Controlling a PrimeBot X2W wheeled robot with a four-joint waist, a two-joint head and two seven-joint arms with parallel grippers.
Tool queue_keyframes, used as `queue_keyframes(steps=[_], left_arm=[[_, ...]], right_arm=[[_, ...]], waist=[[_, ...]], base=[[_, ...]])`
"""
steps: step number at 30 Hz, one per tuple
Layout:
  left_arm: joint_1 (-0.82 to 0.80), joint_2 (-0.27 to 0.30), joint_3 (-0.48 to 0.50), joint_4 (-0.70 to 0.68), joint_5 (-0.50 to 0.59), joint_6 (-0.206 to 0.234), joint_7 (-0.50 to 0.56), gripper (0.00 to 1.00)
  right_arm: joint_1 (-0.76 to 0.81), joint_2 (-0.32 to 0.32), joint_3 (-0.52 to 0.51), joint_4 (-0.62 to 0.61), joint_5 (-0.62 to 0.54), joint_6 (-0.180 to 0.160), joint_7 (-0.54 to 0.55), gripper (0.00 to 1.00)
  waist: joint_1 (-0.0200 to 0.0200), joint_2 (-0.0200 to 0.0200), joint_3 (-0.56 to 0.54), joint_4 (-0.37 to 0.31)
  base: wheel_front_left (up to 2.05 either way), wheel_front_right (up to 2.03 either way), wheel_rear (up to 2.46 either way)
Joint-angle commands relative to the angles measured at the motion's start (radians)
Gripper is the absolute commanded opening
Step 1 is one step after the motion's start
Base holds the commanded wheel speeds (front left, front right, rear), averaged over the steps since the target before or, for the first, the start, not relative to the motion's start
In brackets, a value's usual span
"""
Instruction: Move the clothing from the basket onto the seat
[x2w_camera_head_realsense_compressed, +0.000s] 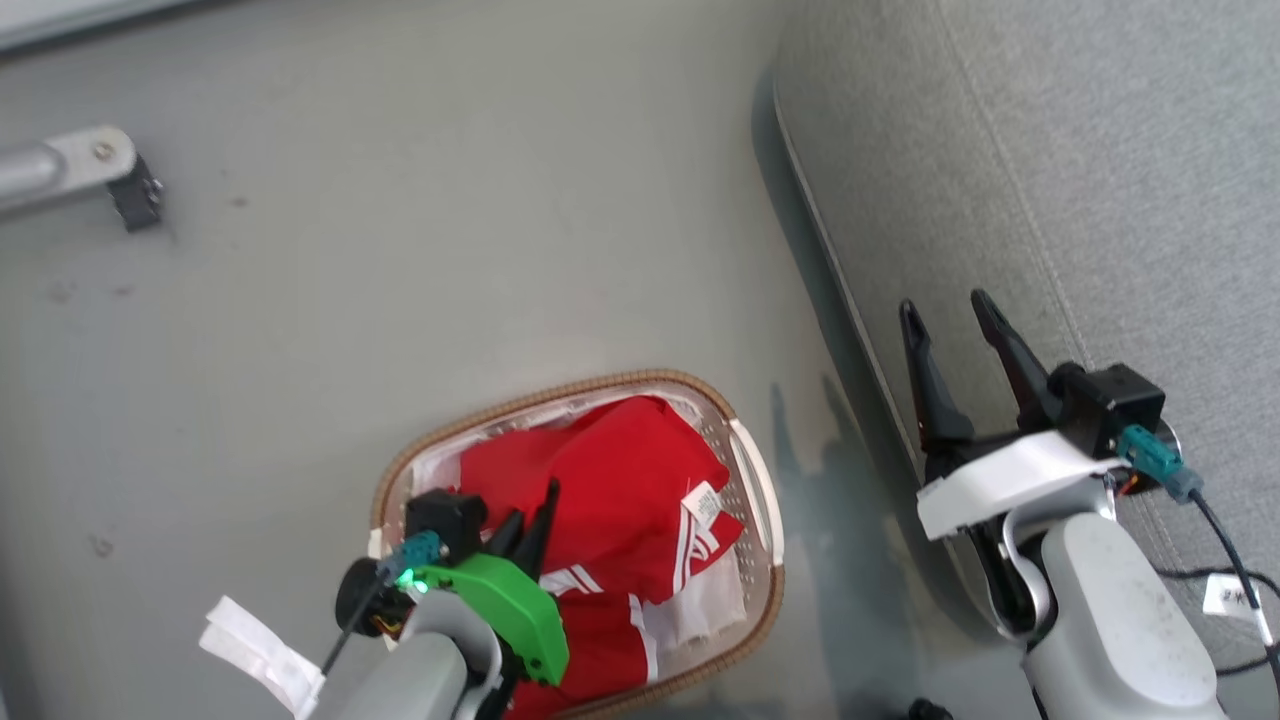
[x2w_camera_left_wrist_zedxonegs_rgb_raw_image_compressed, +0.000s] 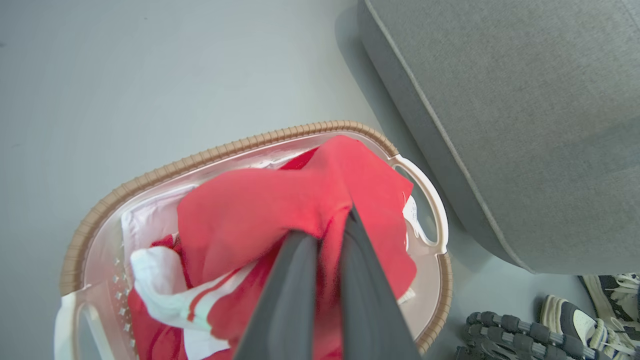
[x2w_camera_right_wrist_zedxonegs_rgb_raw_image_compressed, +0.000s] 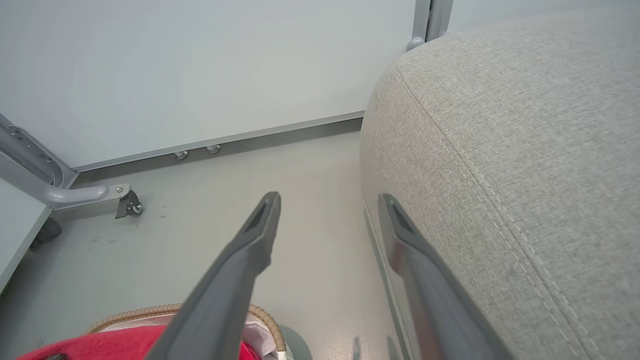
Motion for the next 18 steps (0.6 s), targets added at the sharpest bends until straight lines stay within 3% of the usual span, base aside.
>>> queue_keyframes(steps=[1, 10, 18], left_arm=[[0.037, -0.008, 0.012, -0.022, 0.015, -0.003, -0.004, 0.0], [0.164, -0.009, 0.129, -0.233, 0.131, -0.003, -0.004, 0.0], [0.209, -0.01, 0.185, -0.434, 0.194, -0.003, -0.004, 0.0]], right_arm=[[0.035, -0.006, -0.006, 0.008, -0.008, -0.001, -0.005, 1.0], [0.165, -0.021, 0.004, 0.048, 0.014, -0.001, -0.005, 1.0], [0.255, -0.028, 0.052, 0.067, 0.042, -0.001, -0.005, 1.0]], waist=[[0.0, 0.0, -0.169, 0.068], [0.0, 0.0, -0.357, 0.147], [0.0, 0.0, -0.457, 0.18]], base=[[0.0, 0.0, 0.0], [0.0, 0.0, 0.0], [0.0, 0.0, 0.0]])
